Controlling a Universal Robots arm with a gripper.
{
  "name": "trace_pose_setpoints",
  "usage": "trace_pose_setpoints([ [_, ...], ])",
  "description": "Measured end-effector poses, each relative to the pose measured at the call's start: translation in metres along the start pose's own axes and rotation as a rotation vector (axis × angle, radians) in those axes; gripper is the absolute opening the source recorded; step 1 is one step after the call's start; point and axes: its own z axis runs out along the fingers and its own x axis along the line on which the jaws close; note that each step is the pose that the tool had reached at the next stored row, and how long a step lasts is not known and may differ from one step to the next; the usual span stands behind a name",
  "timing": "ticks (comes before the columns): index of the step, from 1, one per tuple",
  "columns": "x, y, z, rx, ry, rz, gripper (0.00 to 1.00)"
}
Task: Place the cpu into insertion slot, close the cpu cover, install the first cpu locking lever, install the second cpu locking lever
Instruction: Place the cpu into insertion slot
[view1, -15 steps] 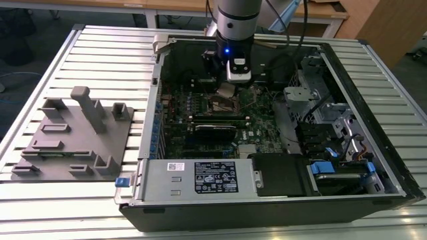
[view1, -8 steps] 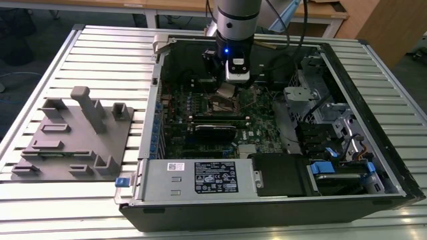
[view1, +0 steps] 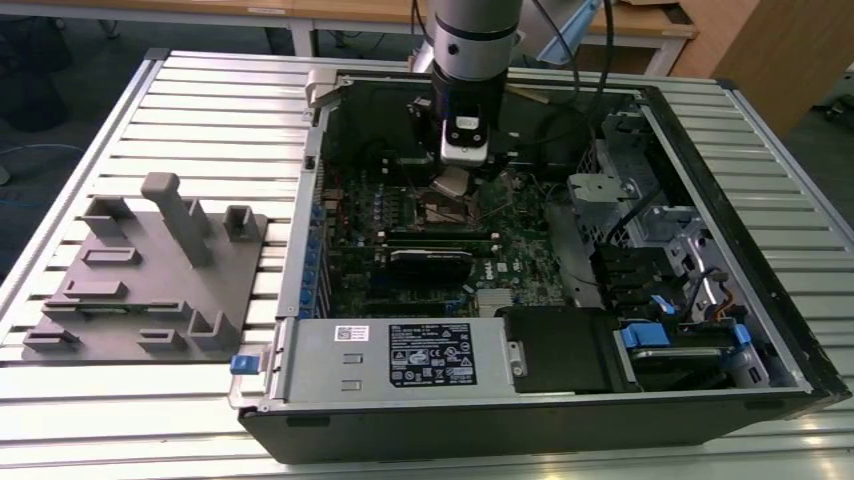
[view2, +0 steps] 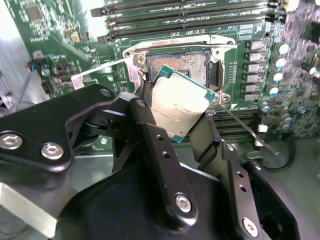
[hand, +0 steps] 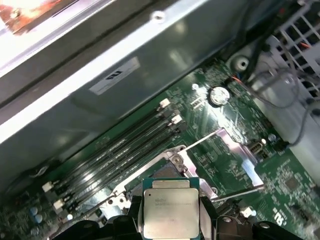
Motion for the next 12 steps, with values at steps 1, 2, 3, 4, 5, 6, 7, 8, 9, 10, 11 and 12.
trace_pose_setpoints([
  [1,0.0,0.0,0.0001,0.0001,-0.0014,0.018,0.54],
  [2,0.0,0.0,0.0002,0.0002,-0.003,0.037,0.54],
  [3,0.0,0.0,0.0003,0.0003,-0.0044,0.055,0.54],
  [4,0.0,0.0,0.0004,0.0004,-0.0059,0.073,0.54],
  [5,0.0,0.0,0.0005,0.0004,-0.0073,0.091,0.54],
  [6,0.0,0.0,0.0006,0.0005,-0.0088,0.109,0.54],
  [7,0.0,0.0,0.0007,0.0006,-0.0102,0.127,0.54],
  [8,0.0,0.0,0.0008,0.0008,-0.0117,0.145,0.54],
  [9,0.0,-0.0001,0.0009,0.0009,-0.0132,0.164,0.54],
  [10,0.0,-0.0001,0.001,0.0011,-0.0147,0.182,0.54],
  [11,0.0,-0.0001,0.0012,0.0011,-0.0161,0.2,0.54],
  [12,0.0,-0.0001,0.0014,0.0011,-0.0175,0.218,0.54],
])
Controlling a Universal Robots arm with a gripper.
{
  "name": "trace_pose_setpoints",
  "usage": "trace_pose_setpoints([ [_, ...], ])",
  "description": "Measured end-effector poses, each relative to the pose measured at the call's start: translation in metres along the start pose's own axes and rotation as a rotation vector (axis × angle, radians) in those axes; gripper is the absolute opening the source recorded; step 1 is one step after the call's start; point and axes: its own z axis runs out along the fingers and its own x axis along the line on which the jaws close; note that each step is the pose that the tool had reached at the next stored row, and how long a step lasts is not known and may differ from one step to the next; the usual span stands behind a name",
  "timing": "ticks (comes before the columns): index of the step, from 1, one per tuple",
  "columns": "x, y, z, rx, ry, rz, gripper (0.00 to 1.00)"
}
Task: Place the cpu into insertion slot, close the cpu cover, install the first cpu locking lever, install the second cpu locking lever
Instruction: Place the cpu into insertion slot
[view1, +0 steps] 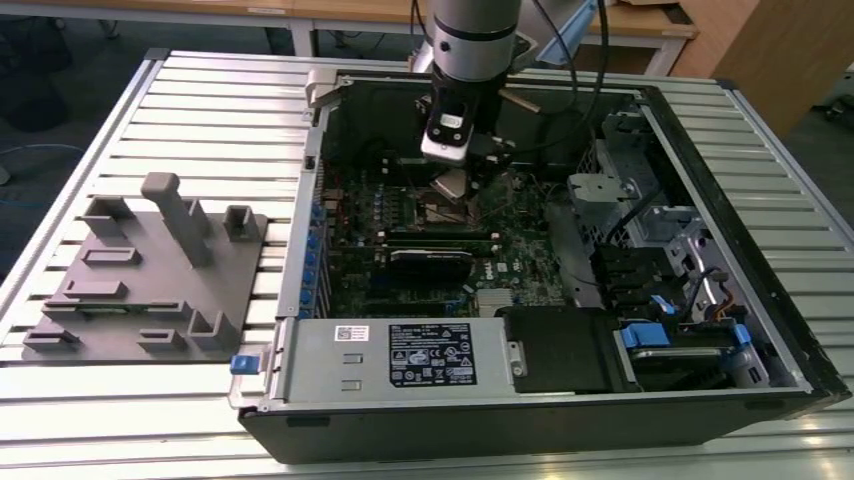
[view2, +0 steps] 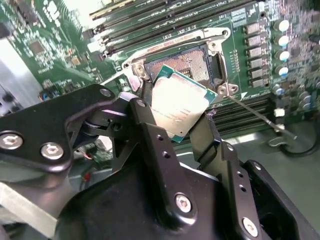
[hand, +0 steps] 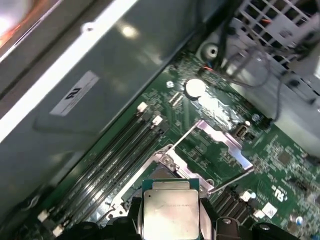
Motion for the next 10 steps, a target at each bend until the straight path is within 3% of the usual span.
trace_pose_setpoints([
  [10,0.0,-0.0001,0.0016,0.0009,-0.0145,0.181,0.54],
])
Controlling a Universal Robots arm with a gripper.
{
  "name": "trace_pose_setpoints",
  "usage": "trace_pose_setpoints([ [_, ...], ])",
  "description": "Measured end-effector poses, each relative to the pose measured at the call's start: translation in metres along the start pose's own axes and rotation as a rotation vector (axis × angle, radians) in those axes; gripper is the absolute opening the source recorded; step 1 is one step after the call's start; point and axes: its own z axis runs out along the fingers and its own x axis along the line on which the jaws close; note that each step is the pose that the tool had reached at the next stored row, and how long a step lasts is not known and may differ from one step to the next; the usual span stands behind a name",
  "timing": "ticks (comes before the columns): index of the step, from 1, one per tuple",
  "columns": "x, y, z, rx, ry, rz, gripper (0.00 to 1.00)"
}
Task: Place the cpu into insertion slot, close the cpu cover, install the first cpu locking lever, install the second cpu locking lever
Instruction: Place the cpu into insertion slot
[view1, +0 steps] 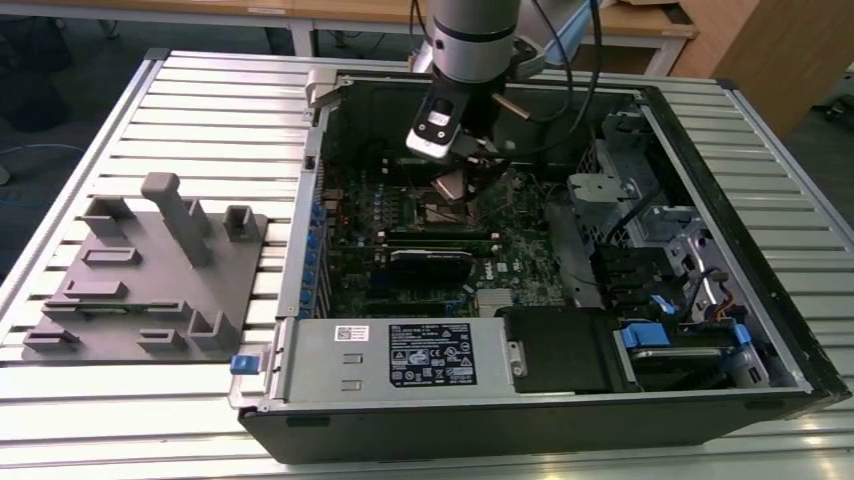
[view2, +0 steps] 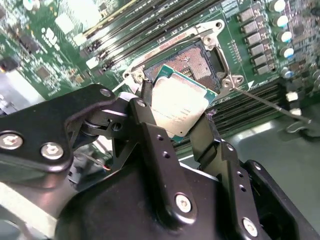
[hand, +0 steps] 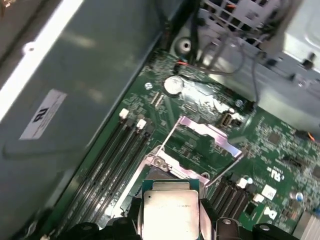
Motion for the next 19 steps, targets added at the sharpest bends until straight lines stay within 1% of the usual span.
trace_pose_setpoints([
  [11,0.0,-0.0002,0.0017,0.0011,-0.0159,0.197,0.54],
  [18,0.0,-0.0002,0.0017,0.0011,-0.0164,0.203,0.54],
  [19,0.0,-0.0001,0.0018,0.0011,-0.0169,0.21,0.54],
])
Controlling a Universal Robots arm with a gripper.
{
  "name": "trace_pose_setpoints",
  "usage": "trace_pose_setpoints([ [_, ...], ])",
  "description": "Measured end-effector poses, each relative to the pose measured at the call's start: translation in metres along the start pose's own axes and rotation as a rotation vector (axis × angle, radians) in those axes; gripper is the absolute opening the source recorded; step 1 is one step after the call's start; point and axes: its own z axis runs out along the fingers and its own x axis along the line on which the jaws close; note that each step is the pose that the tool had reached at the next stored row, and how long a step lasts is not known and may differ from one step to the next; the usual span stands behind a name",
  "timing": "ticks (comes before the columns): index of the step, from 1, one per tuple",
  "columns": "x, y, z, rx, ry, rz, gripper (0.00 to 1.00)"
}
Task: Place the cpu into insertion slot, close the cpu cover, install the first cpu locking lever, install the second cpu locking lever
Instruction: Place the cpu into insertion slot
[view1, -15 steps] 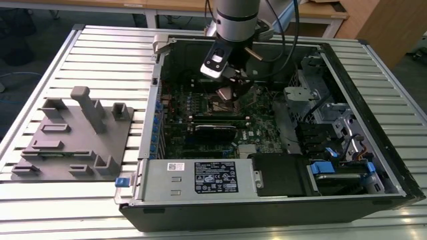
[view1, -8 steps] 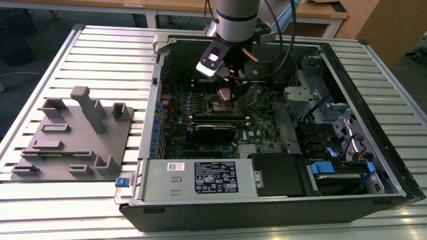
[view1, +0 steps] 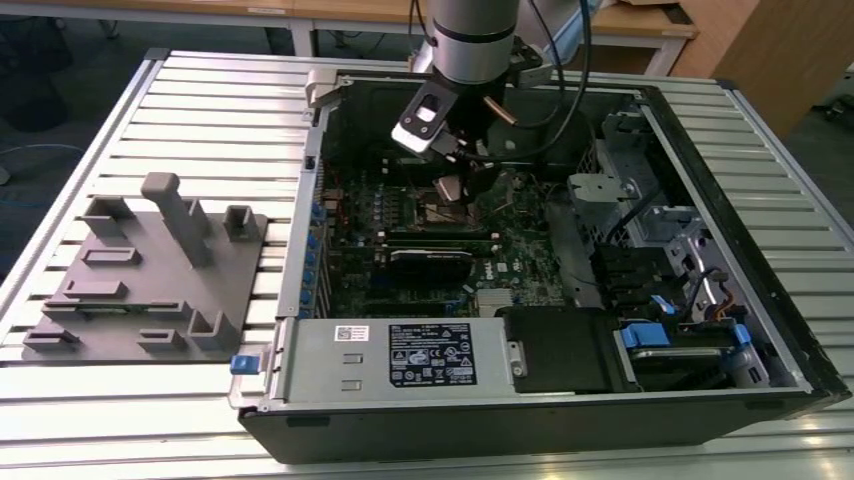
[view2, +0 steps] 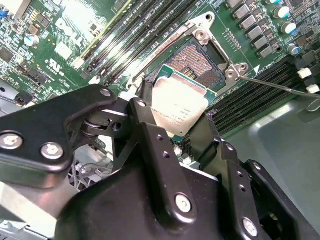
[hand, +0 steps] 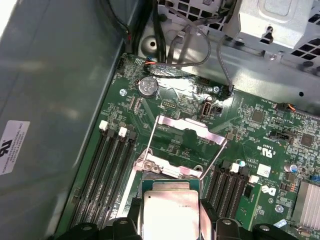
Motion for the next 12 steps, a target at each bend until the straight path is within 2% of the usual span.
trace_pose_setpoints([
  [12,0.0,-0.0002,0.0024,0.0012,-0.0174,0.216,0.54],
])
